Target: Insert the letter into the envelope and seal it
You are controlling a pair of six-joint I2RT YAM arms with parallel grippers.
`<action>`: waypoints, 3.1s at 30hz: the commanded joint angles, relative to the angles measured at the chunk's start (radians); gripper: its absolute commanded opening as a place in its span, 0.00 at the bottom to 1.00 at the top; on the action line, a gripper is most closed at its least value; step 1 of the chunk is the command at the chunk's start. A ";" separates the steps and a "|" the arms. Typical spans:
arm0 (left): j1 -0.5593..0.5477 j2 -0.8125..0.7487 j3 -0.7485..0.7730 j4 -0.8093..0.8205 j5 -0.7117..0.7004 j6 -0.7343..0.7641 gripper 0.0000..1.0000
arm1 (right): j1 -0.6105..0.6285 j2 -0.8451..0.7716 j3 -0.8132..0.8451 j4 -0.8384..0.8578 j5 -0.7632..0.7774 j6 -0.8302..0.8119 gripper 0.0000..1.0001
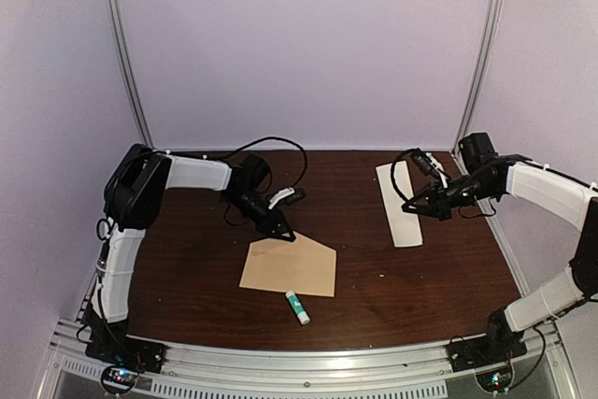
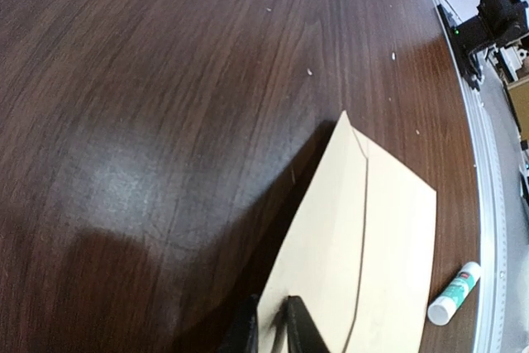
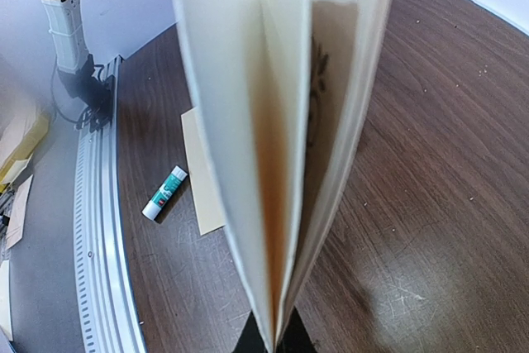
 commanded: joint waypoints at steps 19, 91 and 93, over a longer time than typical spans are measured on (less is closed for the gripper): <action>-0.060 -0.311 -0.018 0.108 -0.008 -0.113 0.00 | 0.302 0.046 0.446 -0.336 0.287 -0.252 0.00; -0.229 -0.453 -0.154 0.208 0.067 -0.130 0.00 | 0.853 0.410 0.761 -0.488 0.857 -0.433 0.00; -0.230 -0.453 -0.153 0.208 0.066 -0.131 0.00 | 0.853 0.415 0.758 -0.488 0.860 -0.432 0.00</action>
